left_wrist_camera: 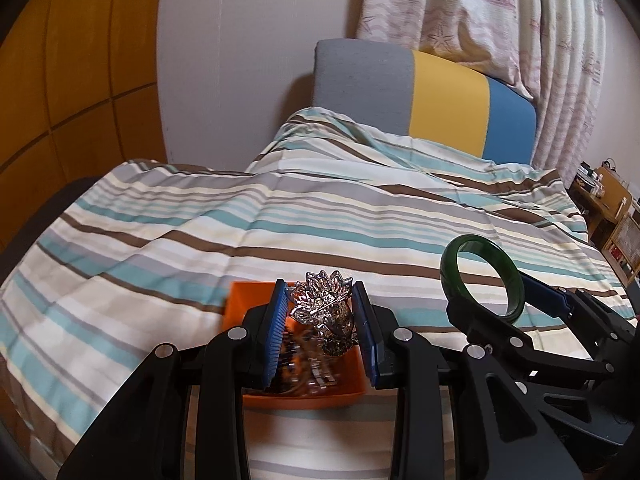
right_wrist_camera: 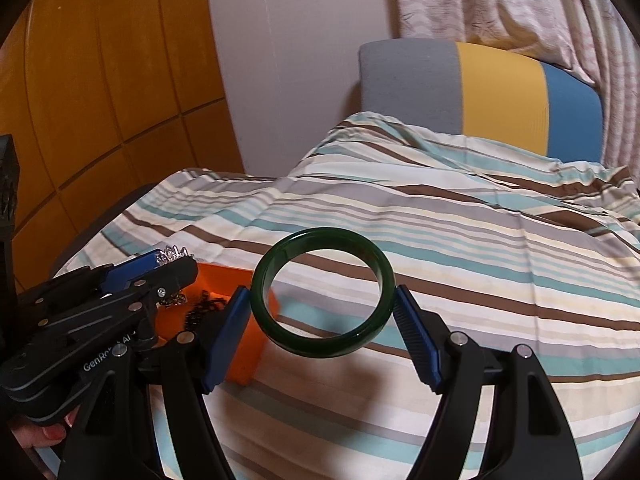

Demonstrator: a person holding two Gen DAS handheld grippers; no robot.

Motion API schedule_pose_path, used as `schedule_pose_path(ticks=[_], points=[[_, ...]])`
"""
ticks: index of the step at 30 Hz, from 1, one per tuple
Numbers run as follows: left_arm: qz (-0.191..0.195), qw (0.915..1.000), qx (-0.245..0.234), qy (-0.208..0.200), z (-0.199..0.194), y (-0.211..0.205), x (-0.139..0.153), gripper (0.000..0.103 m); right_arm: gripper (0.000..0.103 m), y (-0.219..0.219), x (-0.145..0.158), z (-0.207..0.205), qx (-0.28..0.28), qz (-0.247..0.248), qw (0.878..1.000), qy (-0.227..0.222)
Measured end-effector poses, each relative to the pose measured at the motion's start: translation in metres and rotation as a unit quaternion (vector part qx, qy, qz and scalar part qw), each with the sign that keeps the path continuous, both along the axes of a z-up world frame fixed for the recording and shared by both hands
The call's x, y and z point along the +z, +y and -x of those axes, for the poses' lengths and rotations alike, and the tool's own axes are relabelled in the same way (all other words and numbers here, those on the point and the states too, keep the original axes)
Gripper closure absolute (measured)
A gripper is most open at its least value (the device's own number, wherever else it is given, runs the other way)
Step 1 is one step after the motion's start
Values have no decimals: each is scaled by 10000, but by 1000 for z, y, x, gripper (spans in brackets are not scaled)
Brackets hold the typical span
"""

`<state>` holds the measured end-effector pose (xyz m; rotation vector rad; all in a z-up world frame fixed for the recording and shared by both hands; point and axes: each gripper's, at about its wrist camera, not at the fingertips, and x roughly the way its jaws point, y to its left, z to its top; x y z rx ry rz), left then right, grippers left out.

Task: Organize jewelry
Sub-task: 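Carry the silver brooch in the left tool while the right tool carries the jade bangle to the box, then open the right tool to drop the jade bangle while the left tool releases the silver brooch into the box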

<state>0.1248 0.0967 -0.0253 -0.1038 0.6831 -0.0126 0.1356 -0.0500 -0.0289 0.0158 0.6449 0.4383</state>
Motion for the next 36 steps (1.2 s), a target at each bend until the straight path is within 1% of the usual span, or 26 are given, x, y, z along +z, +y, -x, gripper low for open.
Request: schedule_pose_path(ticks=[8,11,17,20,21,22,25,28,30,33,36], points=[[-40,9997,-150,184,-1,32,-11,70,31,34,-5,-4,359,54,9993,70],[44,9995,-209,216,-2,40,-14,70,31,45,-9,-6,492,80,9987,94],[201,9996,-63,173,-6,60,-15,70,31,62,-23,-11,681,31,9972,303],[225,9995,-95,186,-6,62,-18,70,31,67,-32,-14,784,-24,9960,434],[163,9997,-72,154,-5,62,-19,70,31,69,-35,-15,840,-35,9954,457],[126,9998,-41,125,-4,62,-19,70,31,72,-37,-14,878,0,9951,460],[249,9996,-1,158,-5,64,-21,70,31,81,-43,-12,999,55,9940,450],[232,9995,-89,219,-7,59,-27,70,31,86,-48,-11,1034,127,9937,405],[241,9994,-124,235,-8,56,-30,70,31,87,-52,-11,1016,228,9937,404],[264,9992,-138,256,-10,54,-34,70,30,84,-55,-10,945,304,9946,289],[282,9991,-129,286,-12,54,-39,70,30,78,-55,-10,861,284,9956,245]])
